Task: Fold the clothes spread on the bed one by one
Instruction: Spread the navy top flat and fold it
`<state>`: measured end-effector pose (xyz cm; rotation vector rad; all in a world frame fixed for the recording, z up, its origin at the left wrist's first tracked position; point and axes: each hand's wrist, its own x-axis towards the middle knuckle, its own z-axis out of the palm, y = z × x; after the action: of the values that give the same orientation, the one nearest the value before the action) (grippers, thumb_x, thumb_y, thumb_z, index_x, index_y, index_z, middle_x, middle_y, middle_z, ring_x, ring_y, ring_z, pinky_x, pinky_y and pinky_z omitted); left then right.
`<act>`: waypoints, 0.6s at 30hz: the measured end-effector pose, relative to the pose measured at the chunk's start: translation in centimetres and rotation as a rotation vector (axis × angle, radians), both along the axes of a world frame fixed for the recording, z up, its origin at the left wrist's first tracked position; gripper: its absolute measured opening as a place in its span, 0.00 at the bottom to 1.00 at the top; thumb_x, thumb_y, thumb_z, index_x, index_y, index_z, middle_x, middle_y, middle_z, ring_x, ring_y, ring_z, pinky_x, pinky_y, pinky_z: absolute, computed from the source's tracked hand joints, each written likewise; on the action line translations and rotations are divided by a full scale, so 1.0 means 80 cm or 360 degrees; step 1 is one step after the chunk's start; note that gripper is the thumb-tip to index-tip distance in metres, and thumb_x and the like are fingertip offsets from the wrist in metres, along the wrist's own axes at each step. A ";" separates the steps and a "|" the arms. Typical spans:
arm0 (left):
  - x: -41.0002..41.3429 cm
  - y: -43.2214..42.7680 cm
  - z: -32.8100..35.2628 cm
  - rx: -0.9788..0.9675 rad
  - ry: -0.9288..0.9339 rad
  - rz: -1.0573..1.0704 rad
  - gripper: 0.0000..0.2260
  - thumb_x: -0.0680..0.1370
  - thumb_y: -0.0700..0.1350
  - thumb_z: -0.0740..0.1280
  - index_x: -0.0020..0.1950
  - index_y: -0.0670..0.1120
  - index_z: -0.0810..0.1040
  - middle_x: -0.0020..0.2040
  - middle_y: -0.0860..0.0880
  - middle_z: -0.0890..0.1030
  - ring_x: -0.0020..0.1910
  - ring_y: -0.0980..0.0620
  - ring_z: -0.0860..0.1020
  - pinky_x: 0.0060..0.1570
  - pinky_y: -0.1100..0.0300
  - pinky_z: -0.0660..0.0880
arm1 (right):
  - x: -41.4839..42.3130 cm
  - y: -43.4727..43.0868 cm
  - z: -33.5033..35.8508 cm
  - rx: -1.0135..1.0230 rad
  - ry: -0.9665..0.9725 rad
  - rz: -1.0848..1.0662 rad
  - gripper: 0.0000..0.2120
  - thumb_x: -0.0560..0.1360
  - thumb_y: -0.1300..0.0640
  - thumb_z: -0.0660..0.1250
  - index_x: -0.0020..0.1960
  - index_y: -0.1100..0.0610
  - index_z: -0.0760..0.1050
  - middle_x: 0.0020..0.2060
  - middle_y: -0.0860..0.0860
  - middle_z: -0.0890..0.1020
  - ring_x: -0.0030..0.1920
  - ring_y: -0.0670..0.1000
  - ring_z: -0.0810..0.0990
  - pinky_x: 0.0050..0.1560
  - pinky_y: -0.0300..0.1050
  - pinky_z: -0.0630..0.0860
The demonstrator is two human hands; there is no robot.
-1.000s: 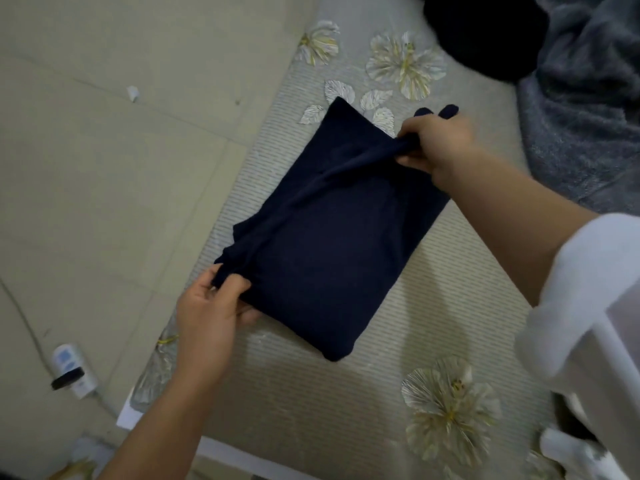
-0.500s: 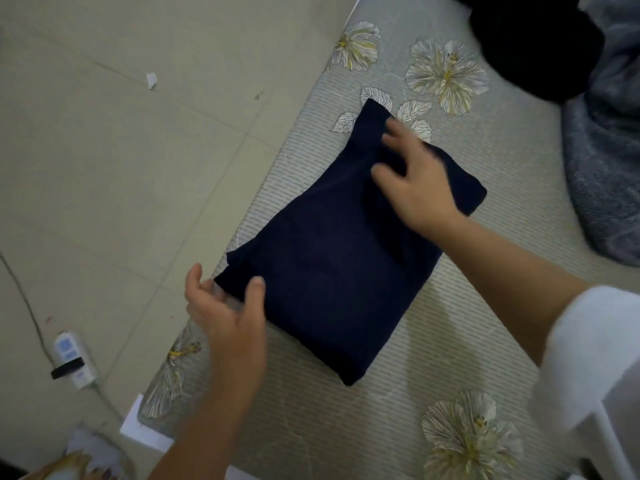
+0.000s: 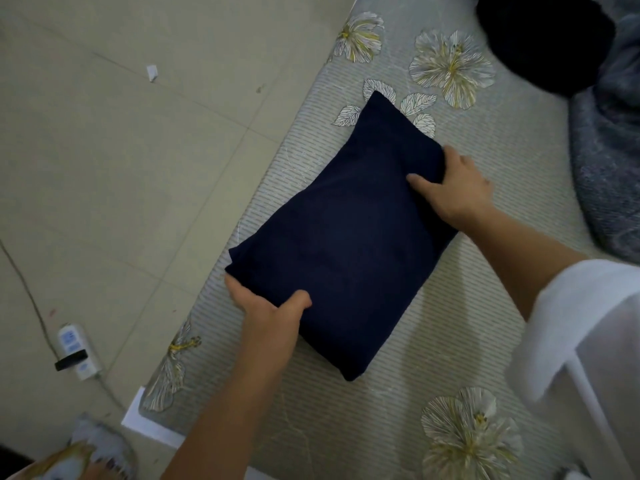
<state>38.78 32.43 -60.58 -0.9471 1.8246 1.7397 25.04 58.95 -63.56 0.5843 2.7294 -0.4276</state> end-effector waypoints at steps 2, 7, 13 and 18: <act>0.007 -0.003 0.001 0.0004 0.0010 -0.0070 0.47 0.73 0.36 0.68 0.76 0.59 0.37 0.71 0.53 0.65 0.60 0.56 0.72 0.63 0.50 0.72 | 0.007 0.018 0.004 -0.0069 -0.0011 0.0009 0.29 0.73 0.41 0.67 0.67 0.56 0.67 0.61 0.56 0.76 0.61 0.58 0.74 0.55 0.52 0.70; 0.002 -0.021 0.007 -0.0120 0.0159 -0.0016 0.41 0.71 0.35 0.64 0.77 0.55 0.47 0.69 0.53 0.68 0.58 0.55 0.74 0.58 0.53 0.73 | 0.042 0.044 0.018 -0.0458 -0.0278 -0.0270 0.15 0.67 0.50 0.76 0.47 0.57 0.77 0.39 0.49 0.80 0.41 0.51 0.79 0.37 0.42 0.71; 0.012 -0.066 0.005 -0.0400 0.0022 -0.0030 0.36 0.77 0.46 0.63 0.77 0.59 0.44 0.65 0.52 0.70 0.56 0.51 0.73 0.54 0.53 0.69 | 0.165 0.074 0.047 -0.0898 -0.1206 -0.0328 0.23 0.62 0.44 0.77 0.51 0.57 0.81 0.43 0.52 0.86 0.41 0.50 0.85 0.36 0.38 0.78; 0.029 -0.078 0.005 -0.0459 -0.0122 -0.0222 0.32 0.76 0.53 0.66 0.76 0.52 0.55 0.70 0.46 0.69 0.58 0.49 0.72 0.52 0.55 0.68 | 0.206 0.055 0.040 -0.1360 -0.0309 -0.1015 0.27 0.63 0.42 0.76 0.53 0.60 0.80 0.47 0.53 0.86 0.49 0.53 0.84 0.49 0.46 0.79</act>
<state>41.12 26.15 -60.22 -0.9538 2.0739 1.3631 41.49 63.38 -60.32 1.1207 1.8412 -1.4764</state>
